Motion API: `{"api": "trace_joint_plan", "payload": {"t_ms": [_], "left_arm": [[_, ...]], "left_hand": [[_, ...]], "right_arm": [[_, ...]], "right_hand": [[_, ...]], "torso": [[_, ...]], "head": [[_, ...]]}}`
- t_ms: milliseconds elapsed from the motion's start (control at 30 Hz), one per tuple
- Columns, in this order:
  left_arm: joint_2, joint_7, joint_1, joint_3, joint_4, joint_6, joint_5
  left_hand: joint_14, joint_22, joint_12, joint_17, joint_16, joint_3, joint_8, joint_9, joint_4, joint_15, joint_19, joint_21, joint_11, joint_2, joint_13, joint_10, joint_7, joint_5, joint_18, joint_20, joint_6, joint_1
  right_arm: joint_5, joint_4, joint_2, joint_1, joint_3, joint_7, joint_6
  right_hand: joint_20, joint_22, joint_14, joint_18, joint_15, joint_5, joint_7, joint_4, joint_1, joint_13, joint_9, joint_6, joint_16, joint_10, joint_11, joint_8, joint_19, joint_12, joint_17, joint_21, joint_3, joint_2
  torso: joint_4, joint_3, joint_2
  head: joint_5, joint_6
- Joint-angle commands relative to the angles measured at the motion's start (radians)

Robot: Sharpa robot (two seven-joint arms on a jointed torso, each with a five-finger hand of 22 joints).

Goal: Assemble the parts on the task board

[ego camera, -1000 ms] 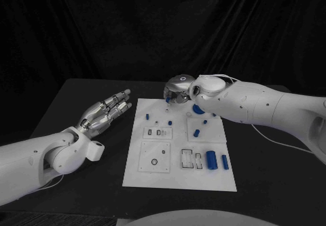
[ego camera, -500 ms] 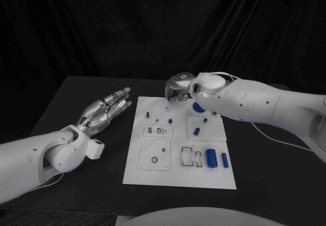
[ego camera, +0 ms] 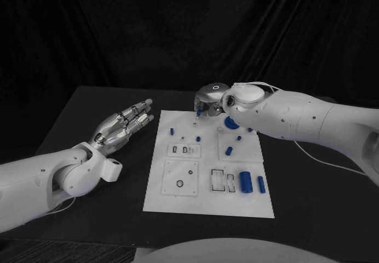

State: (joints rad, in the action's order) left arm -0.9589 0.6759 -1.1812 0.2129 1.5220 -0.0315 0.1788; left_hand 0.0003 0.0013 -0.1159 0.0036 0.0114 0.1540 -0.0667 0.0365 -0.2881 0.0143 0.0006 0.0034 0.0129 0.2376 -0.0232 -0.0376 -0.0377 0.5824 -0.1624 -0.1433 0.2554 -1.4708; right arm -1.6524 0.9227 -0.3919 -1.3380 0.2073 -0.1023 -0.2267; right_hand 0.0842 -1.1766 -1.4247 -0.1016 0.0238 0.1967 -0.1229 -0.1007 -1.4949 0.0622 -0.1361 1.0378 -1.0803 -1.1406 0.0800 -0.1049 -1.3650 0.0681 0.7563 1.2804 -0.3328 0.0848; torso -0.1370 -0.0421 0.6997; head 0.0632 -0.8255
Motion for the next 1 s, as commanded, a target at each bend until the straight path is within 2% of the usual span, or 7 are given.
{"api": "trace_joint_plan", "payload": {"t_ms": [33, 267, 633, 800, 1000], "left_arm": [[0.003, 0.084, -0.003, -0.001, -0.001, -0.012, 0.002], [0.006, 0.079, -0.003, -0.001, -0.007, -0.016, 0.002], [0.012, 0.073, -0.003, -0.001, -0.015, -0.022, 0.002], [0.017, 0.071, -0.002, -0.001, -0.02, -0.027, 0.002], [0.022, 0.067, -0.002, -0.001, -0.027, -0.032, 0.002]], "left_hand": [[0.001, -0.001, 0.003, -0.002, -0.005, -0.003, 0.0, -0.001, 0.004, 0.004, 0.0, -0.003, 0.002, 0.004, 0.002, 0.005, -0.003, 0.007, -0.019, 0.0, -0.003, -0.003], [0.001, -0.001, 0.005, -0.001, -0.005, -0.004, 0.001, -0.002, 0.004, 0.004, 0.0, -0.003, 0.002, 0.005, 0.002, 0.006, -0.002, 0.007, -0.019, -0.002, -0.006, -0.005], [0.001, 0.0, 0.005, -0.001, -0.005, -0.005, 0.002, -0.002, 0.004, 0.005, 0.001, -0.002, 0.002, 0.006, 0.002, 0.007, -0.002, 0.006, -0.019, -0.004, -0.009, -0.006], [0.001, 0.0, 0.006, -0.001, -0.004, -0.005, 0.002, -0.002, 0.005, 0.006, 0.002, -0.002, 0.002, 0.007, 0.002, 0.007, -0.002, 0.006, -0.019, -0.006, -0.01, -0.007], [0.001, 0.001, 0.006, -0.001, -0.004, -0.006, 0.002, -0.002, 0.005, 0.007, 0.002, -0.001, 0.002, 0.007, 0.002, 0.008, -0.002, 0.006, -0.019, -0.008, -0.01, -0.008]], "right_arm": [[-0.001, 0.006, -0.002, 0.003, -0.001, 0.02, 0.004], [-0.001, 0.01, -0.003, 0.005, -0.001, 0.015, 0.008], [-0.001, 0.012, -0.001, 0.007, -0.001, 0.013, 0.01], [-0.001, 0.007, 0.002, 0.008, -0.001, 0.014, 0.015], [-0.001, -0.001, 0.004, 0.013, -0.001, 0.014, 0.022]], "right_hand": [[0.005, 0.002, 0.004, 0.007, -0.006, 0.005, 0.0, 0.0, 0.002, 0.0, 0.001, -0.007, 0.004, 0.007, -0.001, 0.007, 0.005, -0.007, -0.004, -0.004, -0.008, 0.011], [0.006, 0.008, 0.007, 0.005, -0.007, 0.005, -0.001, -0.001, 0.003, 0.0, 0.001, -0.009, 0.008, 0.009, -0.001, 0.009, 0.009, -0.006, -0.01, -0.009, -0.01, 0.011], [0.007, 0.009, 0.011, 0.005, -0.007, 0.005, -0.004, -0.001, 0.003, 0.0, 0.003, -0.016, 0.011, 0.011, 0.0, 0.015, 0.012, -0.005, -0.013, -0.012, -0.015, 0.011], [0.007, 0.009, 0.011, 0.005, -0.007, 0.005, -0.004, -0.001, 0.002, 0.0, 0.003, -0.016, 0.011, 0.012, 0.0, 0.015, 0.012, -0.005, -0.013, -0.012, -0.015, 0.011], [0.007, 0.009, 0.011, 0.005, -0.007, 0.005, -0.004, -0.001, 0.002, 0.0, 0.003, -0.016, 0.011, 0.012, 0.001, 0.015, 0.012, -0.005, -0.013, -0.012, -0.016, 0.011]], "torso": [[0.0006, -0.0006, -0.001], [0.0008, -0.0011, -0.003], [0.0011, -0.0026, -0.005], [0.0004, -0.0023, -0.005], [0.001, -0.0038, -0.005]], "head": [[0.004, -0.007], [0.006, -0.011], [0.007, -0.027], [0.007, -0.029], [0.006, -0.033]]}}
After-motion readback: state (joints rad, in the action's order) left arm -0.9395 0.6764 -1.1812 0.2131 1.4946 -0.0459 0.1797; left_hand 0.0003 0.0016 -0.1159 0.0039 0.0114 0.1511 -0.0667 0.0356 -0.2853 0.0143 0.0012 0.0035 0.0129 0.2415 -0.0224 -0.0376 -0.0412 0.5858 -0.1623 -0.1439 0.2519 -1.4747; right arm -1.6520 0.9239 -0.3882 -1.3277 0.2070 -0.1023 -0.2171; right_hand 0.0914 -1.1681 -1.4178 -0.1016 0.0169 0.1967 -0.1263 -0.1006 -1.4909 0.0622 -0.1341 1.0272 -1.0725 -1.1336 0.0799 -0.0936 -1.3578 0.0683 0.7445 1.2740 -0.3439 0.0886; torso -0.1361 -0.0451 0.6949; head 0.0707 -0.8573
